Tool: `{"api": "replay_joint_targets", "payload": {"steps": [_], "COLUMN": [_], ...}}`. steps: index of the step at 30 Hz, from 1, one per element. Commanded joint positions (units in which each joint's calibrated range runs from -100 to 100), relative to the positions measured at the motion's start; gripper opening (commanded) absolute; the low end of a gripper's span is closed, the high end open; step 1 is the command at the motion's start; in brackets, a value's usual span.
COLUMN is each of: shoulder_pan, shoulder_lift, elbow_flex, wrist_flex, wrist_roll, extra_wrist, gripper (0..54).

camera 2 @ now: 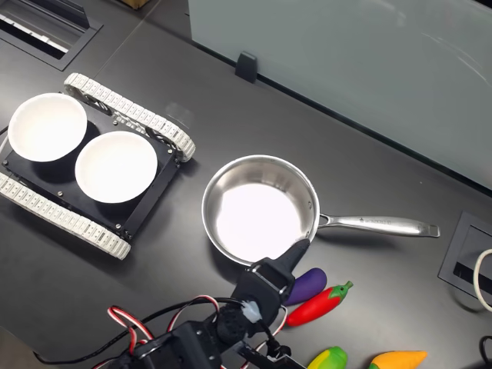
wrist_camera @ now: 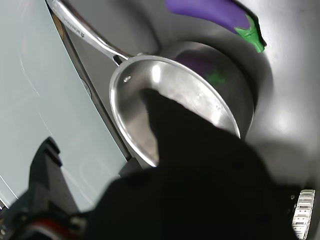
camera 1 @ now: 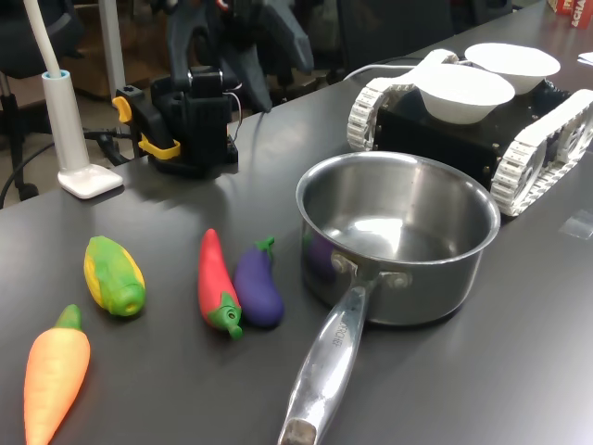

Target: Pick up the chilli and place them in the pan

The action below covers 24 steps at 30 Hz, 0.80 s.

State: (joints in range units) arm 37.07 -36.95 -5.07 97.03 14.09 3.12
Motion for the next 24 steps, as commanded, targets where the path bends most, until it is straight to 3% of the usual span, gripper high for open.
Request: {"api": "replay_joint_targets", "payload": {"steps": [1,11,24], "shoulder_pan": [2.1,5.0,7.2], "shoulder_lift": [0.5,1.1,1.4], "elbow_flex": [-0.8,1.4,12.2], "wrist_flex": [-3.4,-4.7,-12.1], "wrist_roll": [1.4,3.6,4.7], "extra_wrist": [-0.8,-0.8,-0.8], "gripper": [32.6,33.4,33.4]}}
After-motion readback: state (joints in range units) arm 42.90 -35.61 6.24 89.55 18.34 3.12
